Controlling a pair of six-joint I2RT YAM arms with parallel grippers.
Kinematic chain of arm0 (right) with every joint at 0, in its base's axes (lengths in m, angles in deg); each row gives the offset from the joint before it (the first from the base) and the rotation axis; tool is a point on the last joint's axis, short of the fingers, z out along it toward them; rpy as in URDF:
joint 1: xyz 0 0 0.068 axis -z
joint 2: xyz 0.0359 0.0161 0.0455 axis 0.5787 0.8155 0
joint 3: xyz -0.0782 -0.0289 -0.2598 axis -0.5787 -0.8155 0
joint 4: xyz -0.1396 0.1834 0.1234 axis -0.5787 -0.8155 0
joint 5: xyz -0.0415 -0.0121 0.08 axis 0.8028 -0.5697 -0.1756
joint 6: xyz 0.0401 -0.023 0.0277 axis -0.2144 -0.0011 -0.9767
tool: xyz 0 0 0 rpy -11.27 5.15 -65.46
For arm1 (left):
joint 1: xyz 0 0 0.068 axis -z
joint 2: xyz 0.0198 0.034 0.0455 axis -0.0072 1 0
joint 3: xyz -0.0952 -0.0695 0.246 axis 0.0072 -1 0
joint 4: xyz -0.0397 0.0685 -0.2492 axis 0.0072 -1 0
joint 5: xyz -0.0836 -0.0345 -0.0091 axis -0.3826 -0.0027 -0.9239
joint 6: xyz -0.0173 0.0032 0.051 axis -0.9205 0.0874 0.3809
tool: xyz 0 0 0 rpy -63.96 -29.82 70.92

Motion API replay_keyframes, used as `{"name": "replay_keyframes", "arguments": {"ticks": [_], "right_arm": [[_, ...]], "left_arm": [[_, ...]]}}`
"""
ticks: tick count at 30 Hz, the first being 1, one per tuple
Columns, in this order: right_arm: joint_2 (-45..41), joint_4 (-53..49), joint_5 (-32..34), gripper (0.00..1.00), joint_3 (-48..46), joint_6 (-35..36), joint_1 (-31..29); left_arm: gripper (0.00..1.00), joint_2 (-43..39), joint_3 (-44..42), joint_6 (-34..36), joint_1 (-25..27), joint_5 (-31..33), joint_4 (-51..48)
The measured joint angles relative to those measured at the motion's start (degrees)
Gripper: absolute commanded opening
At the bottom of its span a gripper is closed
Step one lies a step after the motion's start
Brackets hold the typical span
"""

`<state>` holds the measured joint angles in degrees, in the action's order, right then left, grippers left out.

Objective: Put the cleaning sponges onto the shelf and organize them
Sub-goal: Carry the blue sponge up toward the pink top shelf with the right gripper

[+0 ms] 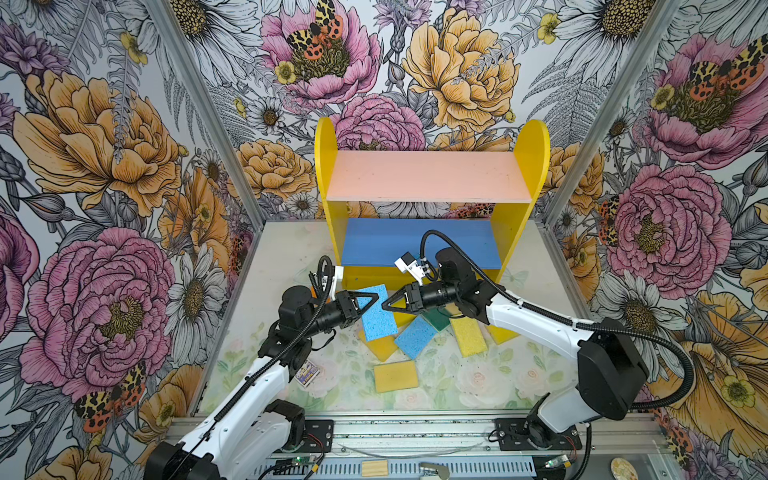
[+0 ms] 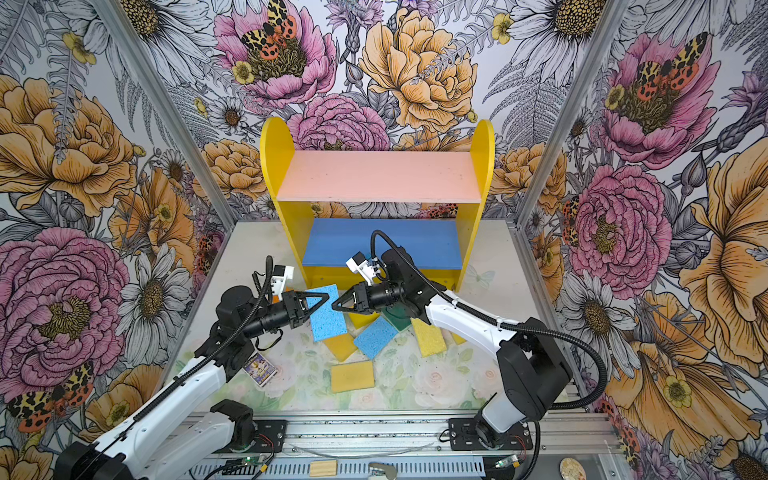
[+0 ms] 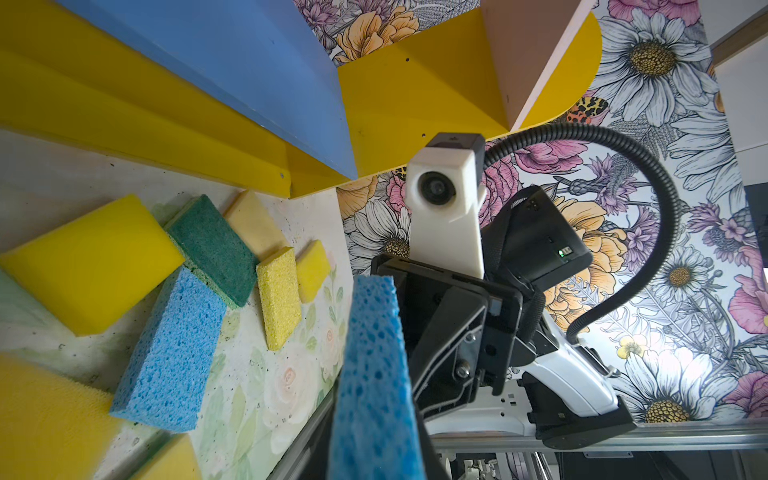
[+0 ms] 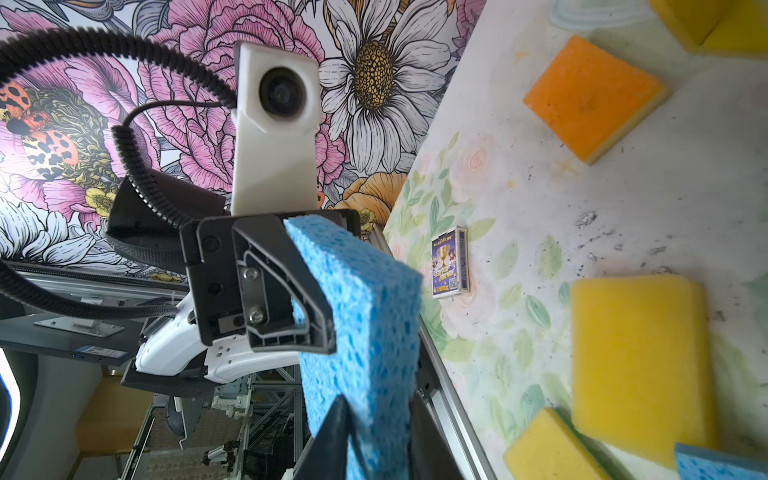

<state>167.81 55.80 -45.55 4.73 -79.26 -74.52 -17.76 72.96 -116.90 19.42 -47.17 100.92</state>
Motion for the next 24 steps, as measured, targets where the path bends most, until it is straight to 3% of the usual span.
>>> {"name": "replay_keyframes", "arguments": {"ticks": [5,8,19,24], "right_arm": [[-4.59,-1.73,5.27,0.55,-1.62,-1.18,-0.04],[-8.28,-2.45,8.28,0.58,-2.25,-2.03,-0.44],[-10.16,-3.67,12.52,0.56,-2.23,-2.58,-3.28],[-9.33,-4.28,13.57,0.45,-2.16,-2.62,-4.48]], "left_arm": [[0.13,-1.62,-0.46,-3.02,-1.44,1.40,2.40],[0.12,-3.34,-0.92,-5.62,-3.63,2.36,4.39],[0.12,-3.54,-1.27,-10.84,-5.05,2.78,9.53],[0.12,-3.69,-1.55,-11.69,-5.29,2.78,9.75]]}}
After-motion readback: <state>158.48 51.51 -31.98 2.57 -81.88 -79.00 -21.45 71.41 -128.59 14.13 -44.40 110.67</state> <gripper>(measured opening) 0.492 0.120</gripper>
